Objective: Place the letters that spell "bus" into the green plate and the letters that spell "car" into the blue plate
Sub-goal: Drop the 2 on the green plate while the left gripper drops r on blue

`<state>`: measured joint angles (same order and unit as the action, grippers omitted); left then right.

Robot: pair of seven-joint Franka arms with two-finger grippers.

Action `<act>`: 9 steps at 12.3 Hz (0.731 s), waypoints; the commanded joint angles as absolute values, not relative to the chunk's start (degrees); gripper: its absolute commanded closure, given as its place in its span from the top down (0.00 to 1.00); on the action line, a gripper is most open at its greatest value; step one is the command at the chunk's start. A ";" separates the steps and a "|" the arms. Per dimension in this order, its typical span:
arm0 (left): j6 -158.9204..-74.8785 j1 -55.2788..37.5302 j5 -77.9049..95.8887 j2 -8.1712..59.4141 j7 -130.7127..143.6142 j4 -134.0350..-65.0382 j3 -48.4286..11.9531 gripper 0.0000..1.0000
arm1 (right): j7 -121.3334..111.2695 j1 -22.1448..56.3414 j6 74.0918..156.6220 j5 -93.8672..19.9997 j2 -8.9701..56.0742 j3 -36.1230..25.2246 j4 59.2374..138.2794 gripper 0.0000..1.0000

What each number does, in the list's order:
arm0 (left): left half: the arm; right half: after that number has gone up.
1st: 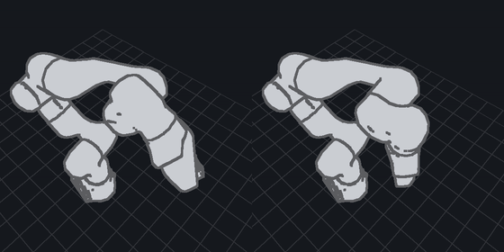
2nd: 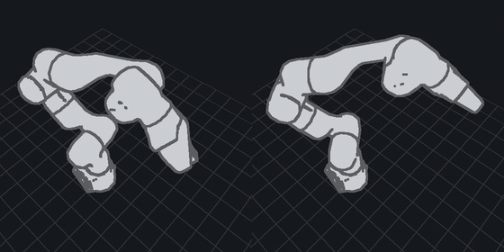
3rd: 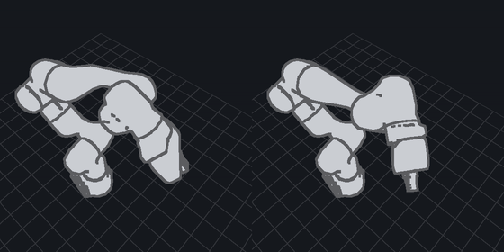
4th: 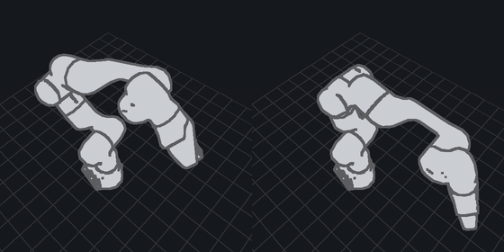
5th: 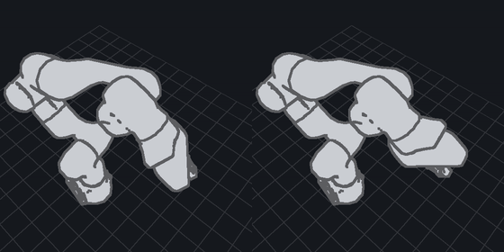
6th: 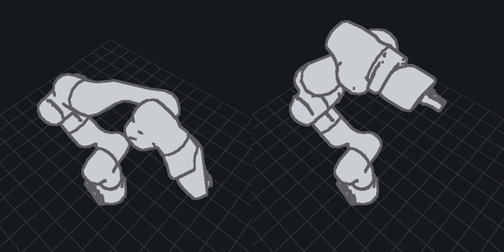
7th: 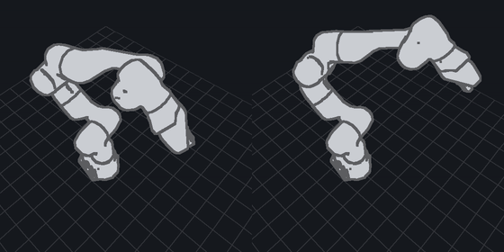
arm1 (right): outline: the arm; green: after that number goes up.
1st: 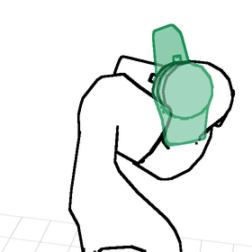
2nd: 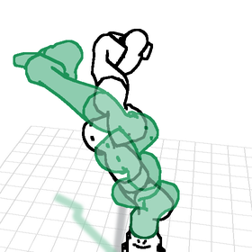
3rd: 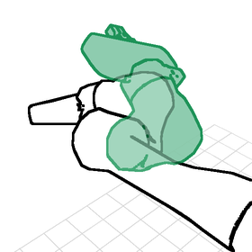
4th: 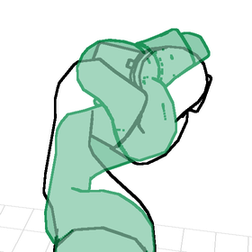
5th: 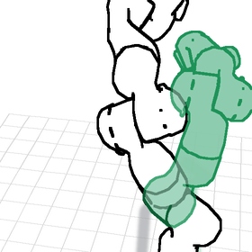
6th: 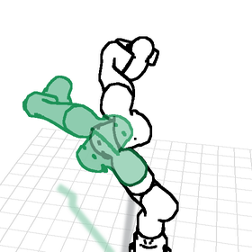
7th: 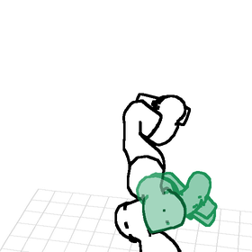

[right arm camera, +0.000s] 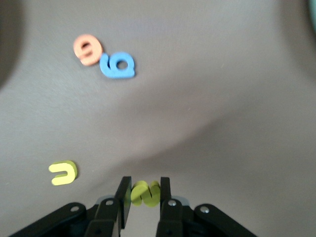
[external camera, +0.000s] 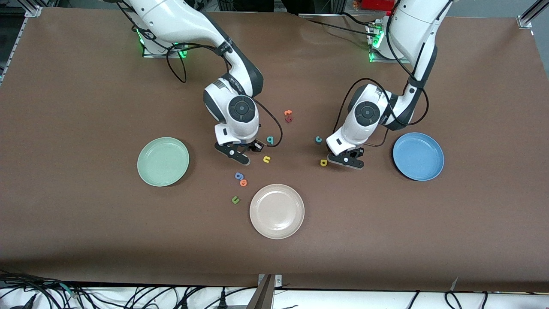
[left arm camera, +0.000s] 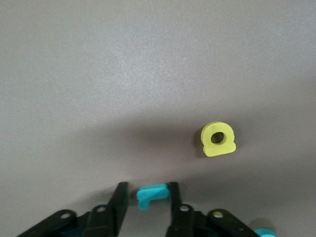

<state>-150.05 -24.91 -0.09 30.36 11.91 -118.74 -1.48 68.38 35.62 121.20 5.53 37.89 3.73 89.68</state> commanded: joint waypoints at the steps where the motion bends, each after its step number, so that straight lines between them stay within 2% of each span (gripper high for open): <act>1: -150.91 -25.40 -1.32 31.02 12.04 -119.00 -1.41 0.21 | 61.12 32.27 116.20 5.71 34.99 3.96 88.42 0.02; 2: -150.91 -25.23 -1.32 31.03 11.95 -118.66 -1.41 0.11 | 57.69 30.34 114.36 5.71 33.94 4.04 88.50 0.02; 4: -150.91 -25.22 -1.32 30.94 11.87 -118.56 -1.41 0.00 | 52.49 27.34 111.36 5.54 32.96 4.04 89.03 0.02; 7: -148.55 -23.48 -0.80 27.27 6.89 -118.39 -0.79 0.00 | 43.21 21.82 110.48 5.54 31.73 3.08 91.48 0.02; 9: -138.92 -20.93 -0.44 23.40 -1.72 -116.38 1.66 0.00 | 34.32 16.20 110.48 4.05 31.99 3.08 91.93 0.02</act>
<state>-146.48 -23.58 -0.10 28.27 5.61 -117.15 0.09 41.45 20.88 110.72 5.39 33.49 2.48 89.79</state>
